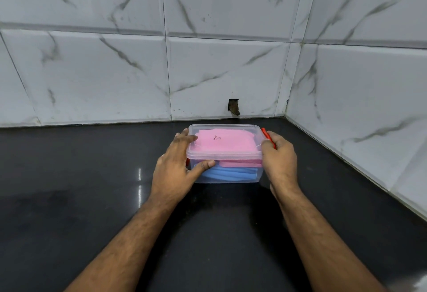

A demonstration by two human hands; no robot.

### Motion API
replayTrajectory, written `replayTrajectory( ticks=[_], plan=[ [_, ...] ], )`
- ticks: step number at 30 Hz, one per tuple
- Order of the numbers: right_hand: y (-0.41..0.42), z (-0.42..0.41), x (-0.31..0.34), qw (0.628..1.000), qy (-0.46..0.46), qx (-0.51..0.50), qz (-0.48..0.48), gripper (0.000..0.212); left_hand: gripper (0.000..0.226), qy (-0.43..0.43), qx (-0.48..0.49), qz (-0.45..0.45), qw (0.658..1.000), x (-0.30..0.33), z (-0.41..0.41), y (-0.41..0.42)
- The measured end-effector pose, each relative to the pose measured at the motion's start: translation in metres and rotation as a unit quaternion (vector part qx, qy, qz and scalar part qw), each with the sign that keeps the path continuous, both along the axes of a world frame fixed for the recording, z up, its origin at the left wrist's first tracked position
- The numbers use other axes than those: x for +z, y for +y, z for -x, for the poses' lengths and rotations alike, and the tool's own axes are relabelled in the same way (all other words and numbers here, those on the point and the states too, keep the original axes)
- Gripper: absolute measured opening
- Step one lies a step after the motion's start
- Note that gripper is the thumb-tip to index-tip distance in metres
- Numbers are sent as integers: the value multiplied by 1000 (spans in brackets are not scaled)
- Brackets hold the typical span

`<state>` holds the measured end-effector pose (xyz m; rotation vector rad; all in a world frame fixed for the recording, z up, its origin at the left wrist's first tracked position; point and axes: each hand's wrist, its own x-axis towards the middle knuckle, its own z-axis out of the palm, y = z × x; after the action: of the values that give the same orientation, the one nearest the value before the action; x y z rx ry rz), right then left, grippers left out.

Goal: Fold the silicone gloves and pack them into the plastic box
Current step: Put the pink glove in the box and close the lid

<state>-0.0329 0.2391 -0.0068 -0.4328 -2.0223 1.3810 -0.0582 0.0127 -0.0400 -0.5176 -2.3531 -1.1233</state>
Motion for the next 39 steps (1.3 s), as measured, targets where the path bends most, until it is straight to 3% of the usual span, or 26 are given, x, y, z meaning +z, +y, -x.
replayTrajectory(
  ticks=[4, 7, 11, 16, 19, 22, 26, 33, 39],
  plan=[
    [-6, -8, -3, 999, -15, 21, -43, 44, 83, -24, -30, -39, 999, -3, 2, 0],
    [-11, -12, -5, 983, -48, -14, -177, 51, 87, -32, -55, -58, 996, -7, 4, 0],
    [-28, -17, -6, 947, -26, -38, -317, 40, 97, -56, -76, -69, 993, -7, 6, 0],
    [-41, -18, -9, 939, -13, -14, -344, 40, 97, -83, -97, -135, 983, -11, 9, 1],
    [-40, -21, -11, 935, -12, 1, -354, 42, 90, -165, -52, -227, 959, -13, 12, -1],
    [-41, -23, -10, 927, 0, 11, -374, 37, 104, -239, -13, -256, 936, -7, 17, -8],
    [-40, -24, -8, 926, 25, 7, -376, 32, 88, -273, -26, -269, 923, -1, 20, -10],
    [-41, -23, -12, 930, 49, 28, -364, 38, 52, -335, -110, -389, 851, 3, 20, -18],
    [-38, -22, -11, 931, 46, 36, -361, 36, 31, -308, -86, -456, 830, 8, 16, -13]
  ],
)
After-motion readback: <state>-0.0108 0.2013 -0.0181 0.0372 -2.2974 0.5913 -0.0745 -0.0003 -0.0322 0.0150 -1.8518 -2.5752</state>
